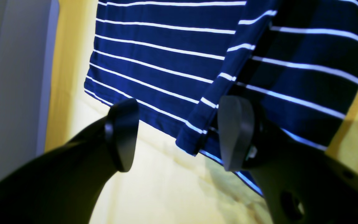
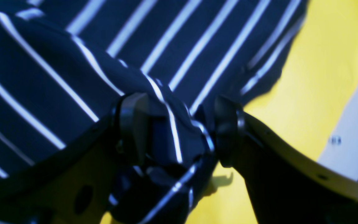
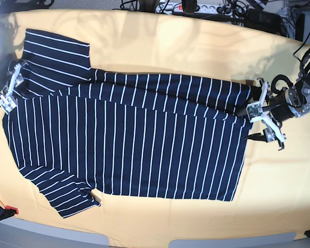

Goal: Fold the T-shirt properly
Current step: 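Lay the folded edge down and release with the right gripper, then grasp the sleeve near the right gripper and fold it inward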

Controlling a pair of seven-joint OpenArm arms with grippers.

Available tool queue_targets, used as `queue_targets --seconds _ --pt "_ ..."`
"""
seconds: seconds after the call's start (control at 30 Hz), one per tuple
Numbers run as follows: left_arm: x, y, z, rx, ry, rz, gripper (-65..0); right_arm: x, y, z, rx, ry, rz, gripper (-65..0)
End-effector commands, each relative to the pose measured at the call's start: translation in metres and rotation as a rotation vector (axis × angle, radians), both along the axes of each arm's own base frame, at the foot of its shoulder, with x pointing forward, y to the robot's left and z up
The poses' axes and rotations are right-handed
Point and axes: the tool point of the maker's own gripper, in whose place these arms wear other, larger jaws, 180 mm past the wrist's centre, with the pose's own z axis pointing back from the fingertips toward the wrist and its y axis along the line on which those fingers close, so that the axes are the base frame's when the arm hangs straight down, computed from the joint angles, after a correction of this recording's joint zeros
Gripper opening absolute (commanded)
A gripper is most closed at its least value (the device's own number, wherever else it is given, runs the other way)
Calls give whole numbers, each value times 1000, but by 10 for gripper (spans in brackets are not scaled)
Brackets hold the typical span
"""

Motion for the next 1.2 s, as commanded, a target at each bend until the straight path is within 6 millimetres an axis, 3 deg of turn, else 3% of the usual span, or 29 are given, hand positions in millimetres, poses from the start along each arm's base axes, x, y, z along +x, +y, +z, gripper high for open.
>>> queue_targets --seconds 0.0,0.07,0.23,0.37,0.63,0.93,1.17 --pt "7 3 14 -5 -34 -1 -247 6 13 17 26 -23 68 -292" --pt "4 2 13 -7 -17 -7 -247 -4 40 21 89 24 150 -292" --pt "3 0 13 -24 -4 -6 -247 -31 86 30 231 132 206 -292" --pt "3 1 13 -21 -4 -6 -247 -66 105 20 271 234 243 -292" --pt "3 7 14 -1 -4 -4 -247 -119 104 -12 240 342 231 -292" --pt "3 10 15 8 -4 -3 -247 -124 103 -31 200 280 195 -292" --pt "3 10 15 7 -4 -3 -247 -128 79 -52 195 298 130 -292"
